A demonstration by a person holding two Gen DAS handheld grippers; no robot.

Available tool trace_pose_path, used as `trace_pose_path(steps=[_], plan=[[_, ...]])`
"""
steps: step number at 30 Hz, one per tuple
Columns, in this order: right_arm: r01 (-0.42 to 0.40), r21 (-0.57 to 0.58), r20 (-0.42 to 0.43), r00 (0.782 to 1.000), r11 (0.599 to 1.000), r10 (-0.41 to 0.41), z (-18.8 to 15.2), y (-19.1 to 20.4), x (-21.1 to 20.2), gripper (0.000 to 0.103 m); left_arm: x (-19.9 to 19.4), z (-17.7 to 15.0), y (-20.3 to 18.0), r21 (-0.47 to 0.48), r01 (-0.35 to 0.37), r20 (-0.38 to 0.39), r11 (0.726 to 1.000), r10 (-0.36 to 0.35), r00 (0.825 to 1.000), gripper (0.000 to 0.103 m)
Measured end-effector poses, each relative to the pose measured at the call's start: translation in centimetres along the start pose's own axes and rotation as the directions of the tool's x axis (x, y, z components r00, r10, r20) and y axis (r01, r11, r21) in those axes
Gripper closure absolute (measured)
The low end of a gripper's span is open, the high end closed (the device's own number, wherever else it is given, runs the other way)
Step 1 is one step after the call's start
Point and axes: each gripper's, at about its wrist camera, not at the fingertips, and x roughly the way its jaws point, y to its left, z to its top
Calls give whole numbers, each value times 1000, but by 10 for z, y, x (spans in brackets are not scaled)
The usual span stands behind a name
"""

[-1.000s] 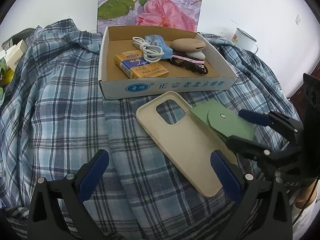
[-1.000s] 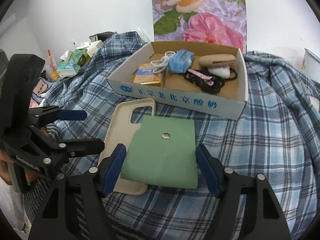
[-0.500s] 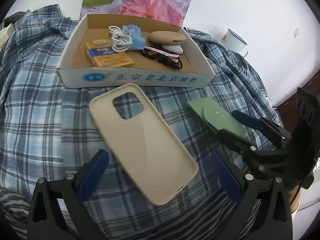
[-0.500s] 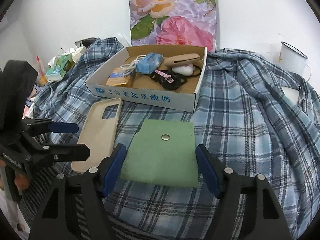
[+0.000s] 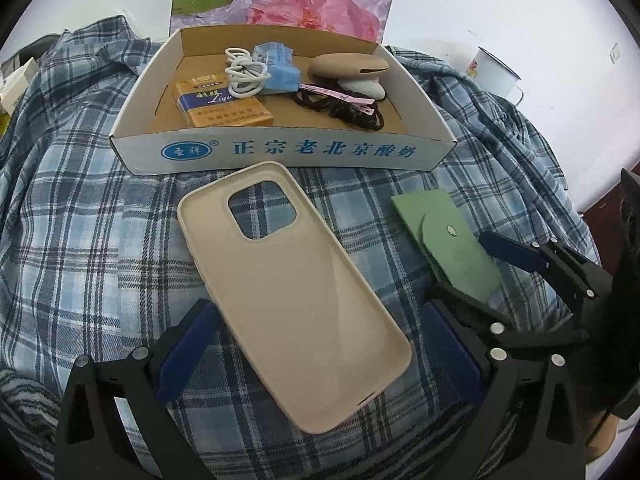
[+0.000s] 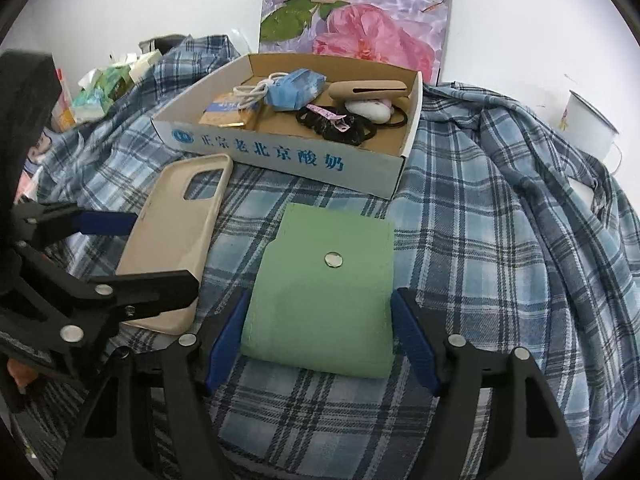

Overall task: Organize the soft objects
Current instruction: 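Grasp the beige phone case with the left gripper while the right gripper grasps the green wallet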

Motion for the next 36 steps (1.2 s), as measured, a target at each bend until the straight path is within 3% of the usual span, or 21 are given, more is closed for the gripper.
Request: trace_pose_path(steps=[9,15,17,19,26,32,36], plan=[[-43,39,26,999,998,42,1,-6,-4,33,-2,1,5,-42,-44,41,998,45,998,4],[-64,85,70,996,994,58,-1,-15,-12,33,9,11,-2,-57,-134,51,989,136,989,5],[-80,110,91,993,991,70,-1,-21,-16,33,11,11,-4,-54,-191,68,980,195,978,13],[-95,128,106,991,987,82,-1,-25,-18,33,12,10,-5,-51,-215,81,975,218,972,13],[-110,137,126,988,984,93,-2,-27,-22,33,5,5,-1,-55,-188,93,981,193,977,21],[-119,144,147,984,982,98,-3,-28,-26,33,-4,-3,-2,-37,-131,70,991,133,989,22],[-117,143,148,984,983,96,-4,-27,-27,33,-2,-8,-10,27,-161,84,987,158,984,21]])
